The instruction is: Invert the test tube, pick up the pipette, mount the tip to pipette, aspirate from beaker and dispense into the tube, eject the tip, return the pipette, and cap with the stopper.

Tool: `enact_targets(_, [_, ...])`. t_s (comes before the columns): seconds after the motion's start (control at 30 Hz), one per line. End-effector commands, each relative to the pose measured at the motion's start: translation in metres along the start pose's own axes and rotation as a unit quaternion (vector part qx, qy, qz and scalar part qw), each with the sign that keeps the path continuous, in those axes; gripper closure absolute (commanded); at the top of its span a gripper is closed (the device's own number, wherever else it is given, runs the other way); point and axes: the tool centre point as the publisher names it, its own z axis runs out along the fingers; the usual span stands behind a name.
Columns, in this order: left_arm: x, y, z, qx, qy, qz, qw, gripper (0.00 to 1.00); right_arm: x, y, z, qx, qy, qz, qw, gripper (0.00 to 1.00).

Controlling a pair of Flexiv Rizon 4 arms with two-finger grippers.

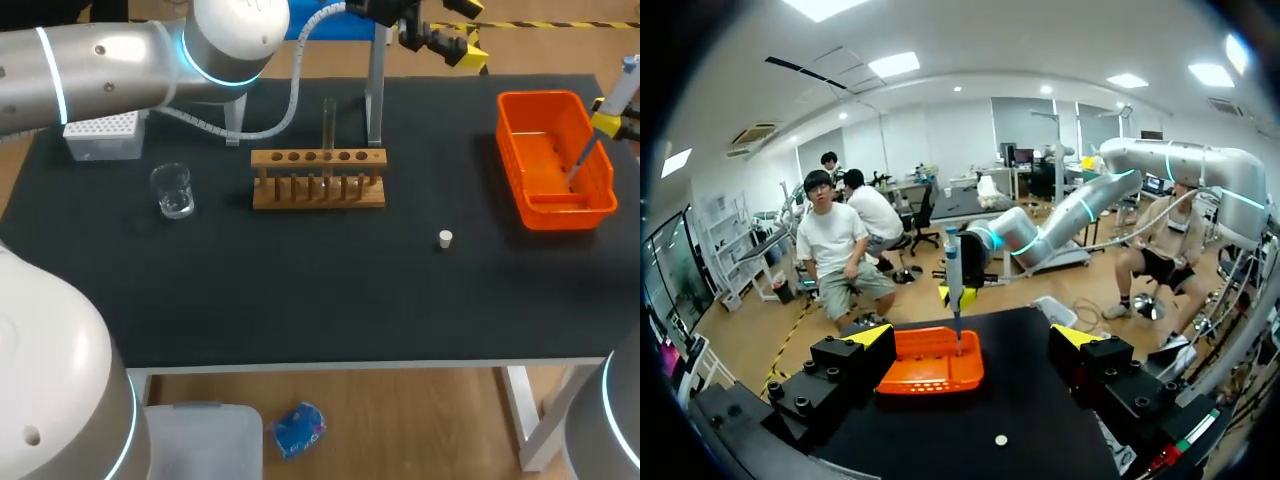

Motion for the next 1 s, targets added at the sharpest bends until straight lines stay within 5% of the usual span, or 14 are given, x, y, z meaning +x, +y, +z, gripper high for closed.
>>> enact_targets(0.03, [-0.0003, 0.0003, -0.0012, 0.0, 0.002, 0.0, 1.0, 0.0, -0.0019, -0.0004, -0.001, 0.003, 0.002, -0.001, 1.0, 1.0])
enact_targets(1.0, [-0.0003, 0.0003, -0.0012, 0.0, 0.002, 0.0, 1.0, 0.0, -0.0071, -0.0012, -0.0035, 0.019, 0.009, -0.007, 1.0, 1.0])
